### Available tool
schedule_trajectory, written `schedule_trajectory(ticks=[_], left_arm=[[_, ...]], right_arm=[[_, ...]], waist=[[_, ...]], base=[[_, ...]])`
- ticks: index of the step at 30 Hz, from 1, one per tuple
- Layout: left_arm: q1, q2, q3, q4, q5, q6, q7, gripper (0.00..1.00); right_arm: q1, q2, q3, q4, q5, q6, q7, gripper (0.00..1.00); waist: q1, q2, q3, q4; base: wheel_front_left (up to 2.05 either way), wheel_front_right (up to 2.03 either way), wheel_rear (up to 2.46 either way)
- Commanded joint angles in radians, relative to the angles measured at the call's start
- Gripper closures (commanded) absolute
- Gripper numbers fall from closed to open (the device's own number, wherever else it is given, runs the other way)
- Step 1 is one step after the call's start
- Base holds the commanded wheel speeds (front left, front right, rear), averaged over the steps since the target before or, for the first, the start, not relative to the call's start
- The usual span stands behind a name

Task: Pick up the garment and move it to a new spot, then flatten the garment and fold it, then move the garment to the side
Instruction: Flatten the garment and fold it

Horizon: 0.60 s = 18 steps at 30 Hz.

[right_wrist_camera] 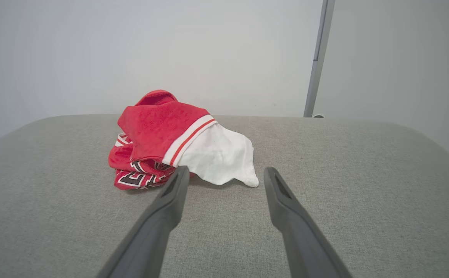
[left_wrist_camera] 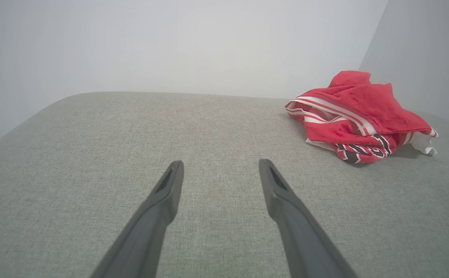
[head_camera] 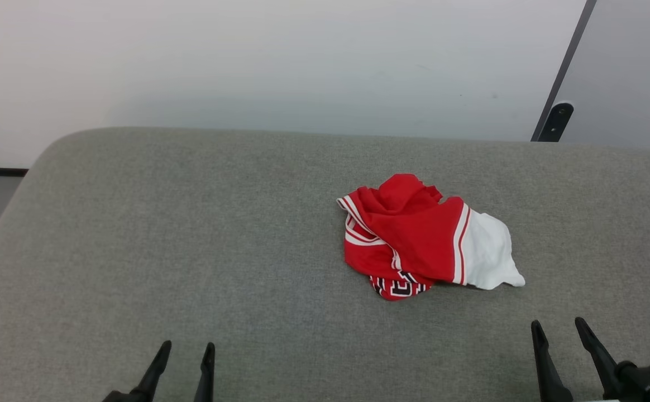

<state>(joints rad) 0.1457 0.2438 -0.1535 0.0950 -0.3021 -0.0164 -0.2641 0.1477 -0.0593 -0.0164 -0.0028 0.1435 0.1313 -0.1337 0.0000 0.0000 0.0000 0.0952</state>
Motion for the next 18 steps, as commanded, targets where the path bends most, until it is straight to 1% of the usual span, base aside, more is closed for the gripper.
schedule_trajectory(ticks=[1, 3, 6, 8, 10, 12, 14, 15, 18], left_arm=[[-0.007, -0.008, 0.005, 0.001, 0.010, -0.005, 0.000, 0.00], [-0.013, -0.019, 0.013, -0.001, 0.017, -0.011, 0.000, 0.00], [-0.022, -0.032, 0.019, -0.002, 0.030, -0.023, 0.000, 0.00], [-0.029, -0.038, 0.024, -0.001, 0.039, -0.030, 0.000, 0.00], [-0.041, -0.047, 0.030, 0.001, 0.041, -0.037, 0.000, 0.00], [-0.051, -0.057, 0.034, 0.004, 0.045, -0.045, 0.000, 0.00], [-0.060, -0.067, 0.036, 0.007, 0.049, -0.053, 0.000, 0.00], [-0.064, -0.072, 0.038, 0.009, 0.049, -0.056, 0.000, 0.00], [-0.081, -0.085, 0.044, 0.017, 0.053, -0.067, 0.000, 0.00]], right_arm=[[-0.019, -0.004, 0.007, 0.000, 0.003, -0.001, 0.009, 0.00], [-0.053, -0.021, 0.014, -0.010, 0.032, -0.001, 0.030, 0.00], [-0.132, -0.083, 0.039, -0.024, 0.042, -0.001, 0.090, 0.00], [-0.198, -0.126, 0.054, -0.026, 0.052, -0.001, 0.151, 0.00], [-0.270, -0.170, 0.069, -0.016, 0.073, -0.001, 0.225, 0.00], [-0.336, -0.200, 0.078, 0.007, 0.113, -0.001, 0.309, 0.00], [-0.394, -0.241, 0.091, 0.046, 0.148, -0.001, 0.413, 0.00], [-0.423, -0.252, 0.099, 0.069, 0.174, -0.001, 0.468, 0.00], [-0.499, -0.302, 0.153, 0.141, 0.260, -0.001, 0.622, 0.00]], waist=[[0.0000, 0.0000, 0.003, 0.002], [0.0000, 0.0000, 0.014, 0.004], [0.0000, 0.0000, 0.029, 0.005], [0.0000, 0.0000, 0.039, 0.005], [0.0000, 0.0000, 0.047, 0.008], [0.0000, 0.0000, 0.055, 0.015], [0.0000, 0.0000, 0.065, 0.022], [0.0000, 0.0000, 0.070, 0.026], [0.0000, 0.0000, 0.088, 0.036]], base=[[0.00, 0.00, 0.00], [0.00, 0.00, 0.00], [0.00, 0.00, 0.00], [0.00, 0.00, 0.00], [0.00, 0.00, 0.00], [0.00, 0.00, 0.00], [0.00, 0.00, 0.00], [0.00, 0.00, 0.00], [0.00, 0.00, 0.00]])
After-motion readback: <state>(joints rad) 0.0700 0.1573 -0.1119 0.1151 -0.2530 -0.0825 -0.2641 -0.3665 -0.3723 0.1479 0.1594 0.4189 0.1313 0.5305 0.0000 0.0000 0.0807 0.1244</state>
